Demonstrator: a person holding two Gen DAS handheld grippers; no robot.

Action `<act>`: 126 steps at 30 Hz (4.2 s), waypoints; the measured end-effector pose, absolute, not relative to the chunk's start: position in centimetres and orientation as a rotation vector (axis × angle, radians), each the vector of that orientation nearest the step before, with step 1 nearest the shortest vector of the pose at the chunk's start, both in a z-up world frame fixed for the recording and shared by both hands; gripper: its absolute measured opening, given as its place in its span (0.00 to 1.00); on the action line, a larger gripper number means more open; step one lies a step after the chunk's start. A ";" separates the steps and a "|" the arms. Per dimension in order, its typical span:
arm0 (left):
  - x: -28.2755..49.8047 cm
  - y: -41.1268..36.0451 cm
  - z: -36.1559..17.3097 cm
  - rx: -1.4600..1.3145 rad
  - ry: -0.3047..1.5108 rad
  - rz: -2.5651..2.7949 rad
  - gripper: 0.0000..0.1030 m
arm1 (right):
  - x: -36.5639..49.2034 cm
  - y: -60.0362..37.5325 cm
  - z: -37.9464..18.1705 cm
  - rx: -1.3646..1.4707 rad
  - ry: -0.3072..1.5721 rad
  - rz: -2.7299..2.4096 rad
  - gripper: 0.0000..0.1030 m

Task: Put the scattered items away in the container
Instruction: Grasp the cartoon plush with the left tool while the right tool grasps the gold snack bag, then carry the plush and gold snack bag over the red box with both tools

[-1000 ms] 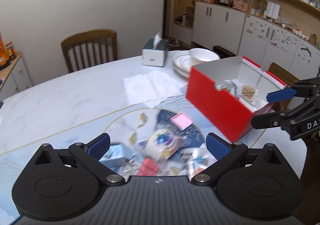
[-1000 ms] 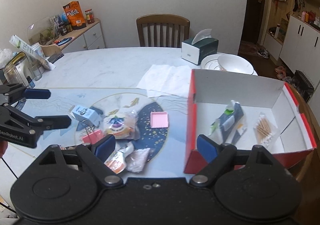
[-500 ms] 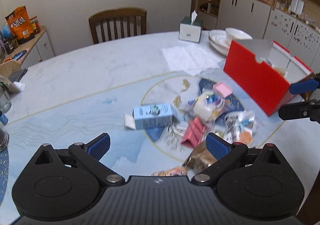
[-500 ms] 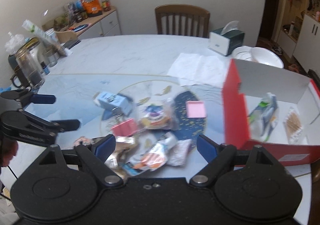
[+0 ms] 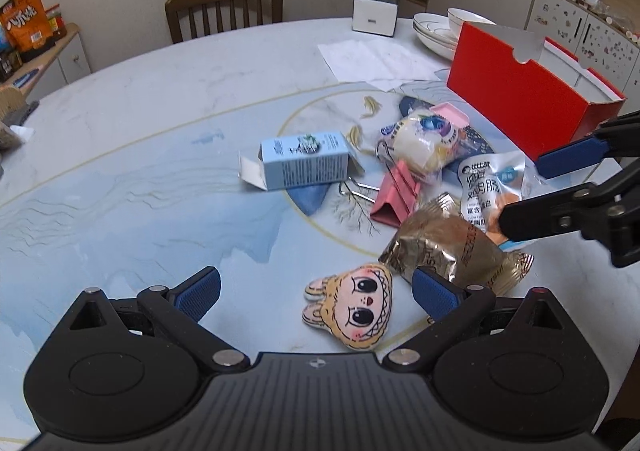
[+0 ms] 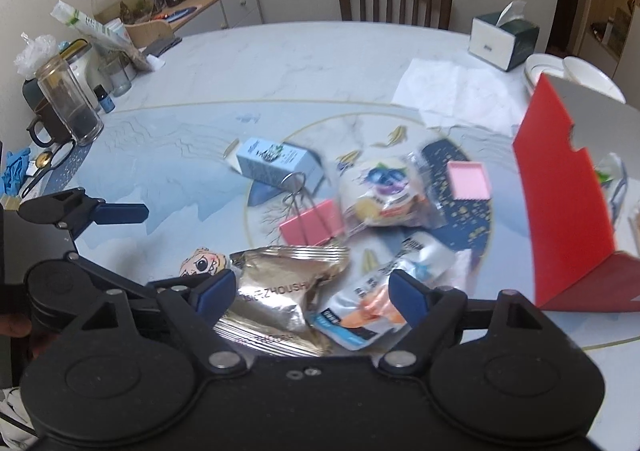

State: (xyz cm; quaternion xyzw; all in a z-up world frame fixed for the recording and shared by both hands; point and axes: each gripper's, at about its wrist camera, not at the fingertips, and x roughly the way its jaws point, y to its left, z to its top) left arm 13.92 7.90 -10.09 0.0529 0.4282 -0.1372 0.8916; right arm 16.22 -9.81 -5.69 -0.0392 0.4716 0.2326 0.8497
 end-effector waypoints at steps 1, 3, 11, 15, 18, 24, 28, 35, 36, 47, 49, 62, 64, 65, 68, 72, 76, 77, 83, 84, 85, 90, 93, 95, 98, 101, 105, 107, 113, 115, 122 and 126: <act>13.9 8.0 -10.4 0.107 0.892 -0.287 0.99 | 16.3 -9.5 -5.9 -0.082 0.999 0.495 0.80; 13.9 8.1 -10.8 0.104 0.897 -0.294 0.99 | 16.3 -9.0 -6.1 -0.089 1.005 0.495 0.80; 14.2 8.4 -11.9 0.075 0.917 -0.294 0.98 | 17.1 -7.4 -7.7 -0.110 1.041 0.475 0.77; 14.4 8.5 -12.3 0.063 0.926 -0.286 0.97 | 17.3 -6.8 -8.5 -0.124 1.060 0.468 0.76; 14.3 8.4 -12.5 0.059 0.928 -0.287 0.96 | 17.4 -6.6 -9.0 -0.123 1.073 0.463 0.76; 14.1 8.3 -12.9 0.051 0.938 -0.292 0.83 | 17.7 -6.5 -9.5 -0.109 1.097 0.460 0.71; 13.9 8.2 -12.8 0.053 0.929 -0.286 0.74 | 17.8 -6.5 -9.9 -0.091 1.119 0.461 0.68; 13.8 8.2 -12.5 0.033 0.924 -0.285 0.56 | 17.7 -6.4 -10.1 -0.080 1.129 0.475 0.54; 13.7 8.2 -12.5 0.031 0.922 -0.284 0.54 | 17.7 -6.3 -10.0 -0.082 1.129 0.474 0.53; 13.6 7.7 -11.8 0.027 0.923 -0.273 0.48 | 17.6 -6.5 -9.1 -0.087 1.115 0.473 0.45; 13.6 7.7 -11.5 0.025 0.920 -0.271 0.48 | 17.5 -6.7 -8.8 -0.082 1.111 0.478 0.45; 12.7 6.9 -8.4 0.015 0.884 -0.274 0.47 | 16.9 -8.5 -5.4 -0.035 1.044 0.510 0.45; 12.5 6.8 -7.8 0.013 0.880 -0.275 0.47 | 16.8 -8.9 -4.9 -0.030 1.034 0.509 0.45; 12.4 6.7 -7.5 0.011 0.878 -0.276 0.47 | 16.8 -9.1 -4.6 -0.025 1.027 0.511 0.45; 12.2 6.2 -6.7 0.017 0.867 -0.280 0.47 | 16.6 -9.9 -3.8 -0.024 1.004 0.509 0.45; 12.1 5.3 -5.4 0.015 0.848 -0.291 0.47 | 16.5 -11.3 -2.8 -0.012 0.981 0.505 0.45; 12.0 4.0 -4.1 0.022 0.824 -0.308 0.47 | 16.5 -12.9 -2.0 -0.001 0.962 0.496 0.45; 12.0 3.6 -3.7 0.026 0.816 -0.311 0.47 | 16.5 -13.3 -1.8 0.003 0.957 0.493 0.45; 12.2 1.1 -2.0 0.039 0.786 -0.341 0.47 | 16.4 -16.4 -0.5 0.018 0.930 0.476 0.45; 12.3 0.6 -1.8 0.041 0.781 -0.346 0.47 | 16.5 -16.9 -0.3 0.022 0.926 0.471 0.45; 12.4 0.1 -1.5 0.043 0.777 -0.350 0.47 | 16.5 -17.5 -0.1 0.025 0.922 0.467 0.45; 12.9 -2.5 -0.5 0.053 0.757 -0.375 0.47 | 16.8 -20.5 0.9 0.038 0.904 0.447 0.44; 13.2 -4.2 0.0 0.058 0.748 -0.392 0.47 | 17.1 -22.5 1.3 0.046 0.895 0.434 0.44; 13.5 -5.4 0.4 0.063 0.740 -0.404 0.47 | 17.3 -23.8 1.6 0.047 0.887 0.426 0.44; 13.9 -7.3 1.0 0.074 0.724 -0.422 0.47 | 17.7 -25.8 2.1 0.051 0.875 0.414 0.44; 14.6 -9.3 1.4 0.082 0.715 -0.437 0.47 | 18.2 -27.8 2.4 0.055 0.862 0.403 0.44; 15.5 -12.1 1.6 0.095 0.708 -0.459 0.47 | 18.9 -30.5 2.6 0.056 0.854 0.388 0.44; 15.8 -13.6 1.6 0.104 0.707 -0.468 0.47 | 19.3 -31.9 2.5 0.058 0.855 0.378 0.44; 17.3 -17.9 1.3 0.129 0.705 -0.503 0.47 | 20.4 -35.8 2.1 0.059 0.858 0.350 0.44; 17.8 -19.4 1.3 0.142 0.701 -0.513 0.47 | 20.9 -37.0 2.0 0.060 0.856 0.338 0.44; 20.0 -23.5 0.9 0.188 0.693 -0.542 0.47 | 22.9 -40.5 1.8 0.039 0.840 0.294 0.44; 21.2 -25.0 0.6 0.214 0.690 -0.542 0.47 | 24.0 -41.6 1.5 0.028 0.835 0.281 0.44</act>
